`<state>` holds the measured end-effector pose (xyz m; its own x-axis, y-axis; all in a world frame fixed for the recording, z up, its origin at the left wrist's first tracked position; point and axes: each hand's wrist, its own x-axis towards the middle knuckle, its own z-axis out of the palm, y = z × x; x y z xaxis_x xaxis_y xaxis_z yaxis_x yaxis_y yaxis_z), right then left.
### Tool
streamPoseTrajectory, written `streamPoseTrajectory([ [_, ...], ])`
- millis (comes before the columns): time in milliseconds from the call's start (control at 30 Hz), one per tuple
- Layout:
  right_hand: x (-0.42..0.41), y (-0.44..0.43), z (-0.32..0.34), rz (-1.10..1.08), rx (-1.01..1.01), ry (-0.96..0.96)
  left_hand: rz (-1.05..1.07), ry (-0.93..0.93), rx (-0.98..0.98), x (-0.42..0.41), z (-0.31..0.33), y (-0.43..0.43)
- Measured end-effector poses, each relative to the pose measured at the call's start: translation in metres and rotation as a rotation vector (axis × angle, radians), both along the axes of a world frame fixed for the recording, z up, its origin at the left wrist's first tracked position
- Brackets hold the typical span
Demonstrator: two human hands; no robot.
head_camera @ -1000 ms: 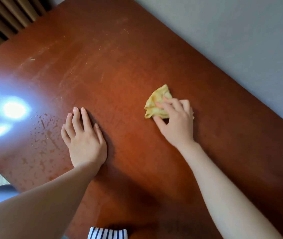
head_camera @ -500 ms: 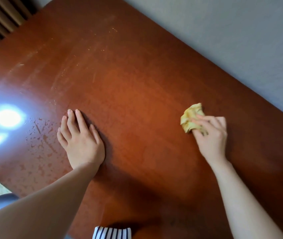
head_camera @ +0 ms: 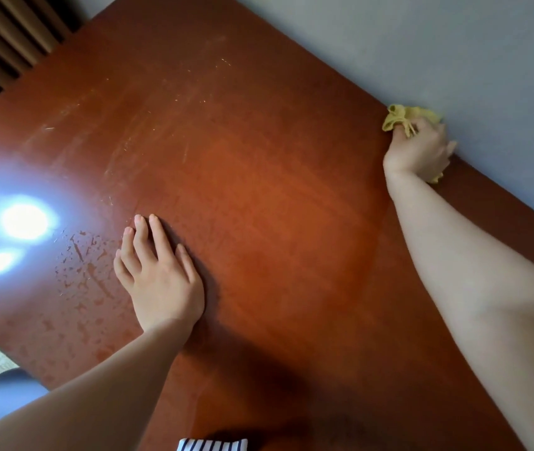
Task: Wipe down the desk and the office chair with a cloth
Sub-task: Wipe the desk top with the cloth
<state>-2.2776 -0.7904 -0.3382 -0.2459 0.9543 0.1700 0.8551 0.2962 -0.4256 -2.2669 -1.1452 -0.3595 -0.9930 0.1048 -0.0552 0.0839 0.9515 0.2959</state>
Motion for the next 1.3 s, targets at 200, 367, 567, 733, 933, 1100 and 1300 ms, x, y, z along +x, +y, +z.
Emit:
streamPoseTrajectory([
  [200,-0.026,-0.064,-0.005,0.453,0.078,-0.053,0.013,0.002,-0.005,-0.002,0.0,-0.002],
  [367,0.013,-0.128,-0.006,0.959,0.063,0.067,0.011,-0.007,-0.004,-0.002,0.001,0.0],
  [567,0.108,-0.161,-0.01,1.462,-0.049,0.094,0.005,-0.007,-0.008,-0.004,0.001,-0.002],
  [733,0.158,-0.143,-0.007,1.728,-0.105,0.029,0.004,-0.005,-0.009,-0.004,-0.001,-0.004],
  [933,0.14,-0.086,0.002,1.603,-0.082,-0.037,-0.007,-0.001,-0.002,-0.002,-0.001,-0.004],
  [1100,0.103,-0.027,0.004,1.223,-0.044,0.021,-0.008,-0.003,0.002,-0.001,-0.001,-0.002],
  [1300,0.074,0.023,-0.003,0.836,0.07,-0.03,-0.007,0.002,0.0,-0.002,-0.001,-0.003],
])
